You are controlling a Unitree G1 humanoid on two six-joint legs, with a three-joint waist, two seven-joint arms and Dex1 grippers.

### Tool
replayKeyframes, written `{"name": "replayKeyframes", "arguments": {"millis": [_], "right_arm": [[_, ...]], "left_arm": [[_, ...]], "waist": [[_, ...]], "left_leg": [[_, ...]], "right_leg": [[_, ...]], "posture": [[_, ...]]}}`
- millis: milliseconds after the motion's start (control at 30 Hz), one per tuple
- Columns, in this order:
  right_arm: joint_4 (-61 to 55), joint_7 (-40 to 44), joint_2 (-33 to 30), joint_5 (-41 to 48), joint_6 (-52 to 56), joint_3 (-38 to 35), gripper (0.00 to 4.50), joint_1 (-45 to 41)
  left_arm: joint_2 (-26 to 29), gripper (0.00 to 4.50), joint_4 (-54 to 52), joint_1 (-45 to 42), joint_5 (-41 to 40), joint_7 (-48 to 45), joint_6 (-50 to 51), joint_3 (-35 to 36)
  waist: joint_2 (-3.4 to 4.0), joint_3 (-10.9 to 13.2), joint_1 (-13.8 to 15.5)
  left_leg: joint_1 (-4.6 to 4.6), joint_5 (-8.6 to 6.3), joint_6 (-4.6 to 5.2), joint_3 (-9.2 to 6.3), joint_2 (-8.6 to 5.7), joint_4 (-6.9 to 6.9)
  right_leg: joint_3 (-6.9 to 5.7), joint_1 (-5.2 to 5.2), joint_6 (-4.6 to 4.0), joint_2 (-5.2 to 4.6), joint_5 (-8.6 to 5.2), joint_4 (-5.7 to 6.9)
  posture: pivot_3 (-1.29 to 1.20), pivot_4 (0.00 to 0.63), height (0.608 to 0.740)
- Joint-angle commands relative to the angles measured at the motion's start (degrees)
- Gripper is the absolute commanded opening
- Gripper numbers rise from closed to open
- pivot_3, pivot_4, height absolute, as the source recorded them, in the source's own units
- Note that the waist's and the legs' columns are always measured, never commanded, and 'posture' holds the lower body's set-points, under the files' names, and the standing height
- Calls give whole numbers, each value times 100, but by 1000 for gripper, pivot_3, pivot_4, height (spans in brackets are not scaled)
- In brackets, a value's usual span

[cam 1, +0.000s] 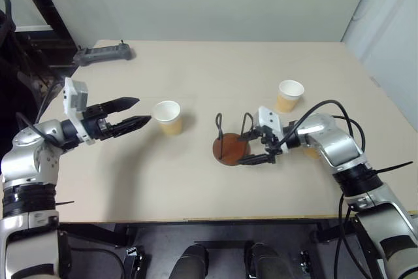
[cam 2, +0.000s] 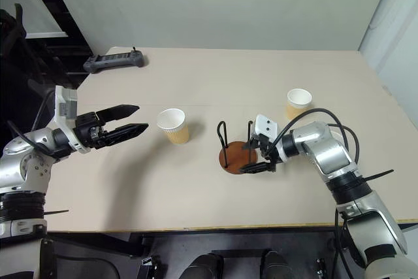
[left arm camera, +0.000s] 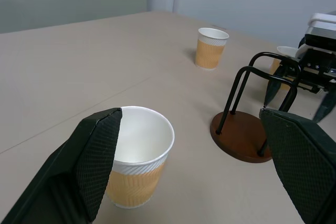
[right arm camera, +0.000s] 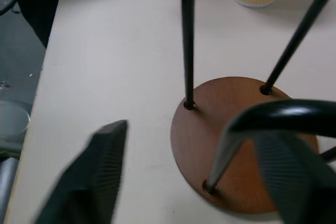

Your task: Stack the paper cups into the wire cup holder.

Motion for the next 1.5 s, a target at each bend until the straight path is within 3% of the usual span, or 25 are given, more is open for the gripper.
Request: {"name": "replayKeyframes", "arguments": {"millis": [33,633,1333,1500], "right_arm": [[-148,72,-102,22,-4,-93,4426,-146],[708,740,-846,-460,-913,-105,4426,-994],[3191,-217,-795,-1559,-2730,-238,4426,-2321],[4091,-853,-799,-2126,-3272,-137,4426,-2786]], "left_arm": [[66,4500,-88,-98,-3,-14,-19,42],[-2,4500,54,-252,89,-59,-71,-14],[-26,4500,103,-297,122,-78,-75,-17],[-39,4500,108,-302,122,-77,-90,-16]], "waist": [[0,0,0],[-2,-1,-3],[-1,-1,7],[-1,-1,9]], "left_leg": [[0,0,0,0,0,0],[2,2,1,-1,1,-4],[4,3,0,-1,2,-32],[5,1,-3,0,3,-41]], "right_leg": [[0,0,0,0,0,0],[-1,0,-3,0,1,0],[-4,-12,-5,-6,2,0],[-6,-18,-18,-8,13,1]], "posture": [[0,150,740],[0,150,740],[0,150,740],[0,150,740]]}}
